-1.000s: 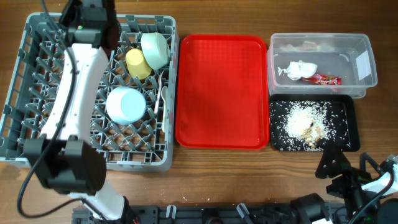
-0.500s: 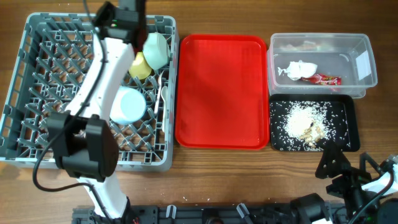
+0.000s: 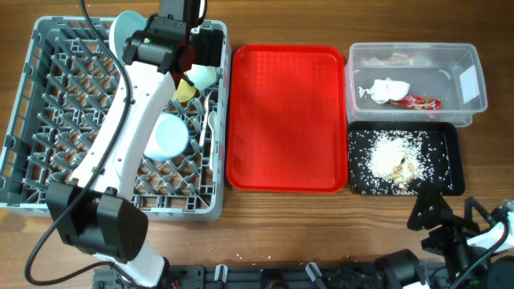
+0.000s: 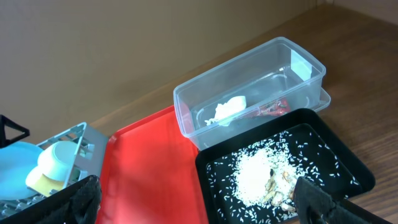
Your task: Sort waste into correct bins and load items into the dishwasher rack
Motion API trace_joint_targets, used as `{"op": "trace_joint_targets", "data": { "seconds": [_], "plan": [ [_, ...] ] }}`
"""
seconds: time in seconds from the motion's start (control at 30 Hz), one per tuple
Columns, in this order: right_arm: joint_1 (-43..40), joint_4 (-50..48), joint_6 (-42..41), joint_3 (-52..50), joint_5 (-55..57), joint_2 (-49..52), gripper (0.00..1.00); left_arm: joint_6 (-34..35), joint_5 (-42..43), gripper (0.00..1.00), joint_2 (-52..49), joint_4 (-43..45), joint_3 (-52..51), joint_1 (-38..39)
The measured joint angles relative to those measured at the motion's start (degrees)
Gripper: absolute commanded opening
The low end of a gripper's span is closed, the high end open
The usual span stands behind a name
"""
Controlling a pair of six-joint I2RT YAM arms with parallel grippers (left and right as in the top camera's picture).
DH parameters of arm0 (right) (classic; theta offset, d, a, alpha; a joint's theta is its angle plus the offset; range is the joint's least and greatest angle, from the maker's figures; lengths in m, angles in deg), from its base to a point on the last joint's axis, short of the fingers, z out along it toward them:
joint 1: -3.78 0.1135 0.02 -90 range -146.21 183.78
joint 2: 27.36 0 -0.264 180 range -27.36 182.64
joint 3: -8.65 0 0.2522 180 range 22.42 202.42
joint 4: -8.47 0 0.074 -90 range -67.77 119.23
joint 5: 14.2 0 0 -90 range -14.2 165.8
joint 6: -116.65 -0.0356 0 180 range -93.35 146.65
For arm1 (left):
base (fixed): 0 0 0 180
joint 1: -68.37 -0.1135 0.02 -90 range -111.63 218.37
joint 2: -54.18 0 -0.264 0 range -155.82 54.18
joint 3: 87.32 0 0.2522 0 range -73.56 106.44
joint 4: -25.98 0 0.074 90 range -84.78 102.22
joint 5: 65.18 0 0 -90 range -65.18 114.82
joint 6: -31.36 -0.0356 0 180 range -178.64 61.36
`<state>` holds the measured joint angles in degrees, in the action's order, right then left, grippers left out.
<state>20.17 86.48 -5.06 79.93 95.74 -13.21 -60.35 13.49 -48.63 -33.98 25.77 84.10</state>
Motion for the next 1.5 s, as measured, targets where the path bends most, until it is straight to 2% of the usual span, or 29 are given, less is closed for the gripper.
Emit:
{"op": "trace_joint_targets", "data": {
  "seconds": [0.07,0.2,0.63,0.67,0.77,0.8,0.87,0.97,1.1,1.2,1.33,1.5],
  "plan": [
    [0.0,0.0,0.0,0.0,0.0,0.0,1.0,1.0,4.7,1.0,0.2,-0.3,0.0,0.1],
    [0.0,0.0,0.0,0.0,0.0,0.0,1.0,1.7,8.1,1.0,0.2,-0.4,0.0,0.1],
    [0.0,-2.1,-0.7,-0.1,0.0,0.0,1.0,2.1,9.0,1.0,0.2,-0.4,0.0,0.1],
    [-0.1,-7.0,-0.7,-0.9,0.0,-0.1,1.0,2.1,9.0,1.0,0.2,-0.3,0.0,0.1],
    [-1.2,-32.0,4.1,-7.0,-1.2,-0.8,1.0,2.1,9.1,1.0,0.2,-0.5,0.0,0.1],
    [-2.3,-44.3,7.8,-11.1,-3.2,-1.6,1.0,2.1,9.2,1.0,0.2,-0.5,0.0,0.1],
    [-4.3,-61.4,11.8,-19.9,-7.2,-3.7,1.0,2.1,9.2,1.0,0.2,-0.5,0.0,0.1],
    [-6.6,-81.8,15.1,-37.0,-13.4,-7.3,1.0,2.1,9.2,1.0,0.2,-0.5,0.0,0.1],
    [-6.6,-83.8,15.6,-50.0,-15.5,-12.8,1.0,2.1,9.2,1.0,0.2,-0.5,0.0,0.1],
    [-6.6,-83.3,15.6,-55.8,-15.8,-13.0,1.0,2.1,9.2,1.0,0.2,-0.5,0.0,0.1],
    [-9.6,-69.7,19.0,-57.2,-17.8,-13.3,1.0,2.1,9.3,1.0,0.2,-0.5,0.0,0.1],
    [-17.2,-64.3,26.8,-57.2,-22.7,-13.3,1.0,2.1,9.3,1.0,0.2,-0.5,0.0,0.1]
  ]
}}
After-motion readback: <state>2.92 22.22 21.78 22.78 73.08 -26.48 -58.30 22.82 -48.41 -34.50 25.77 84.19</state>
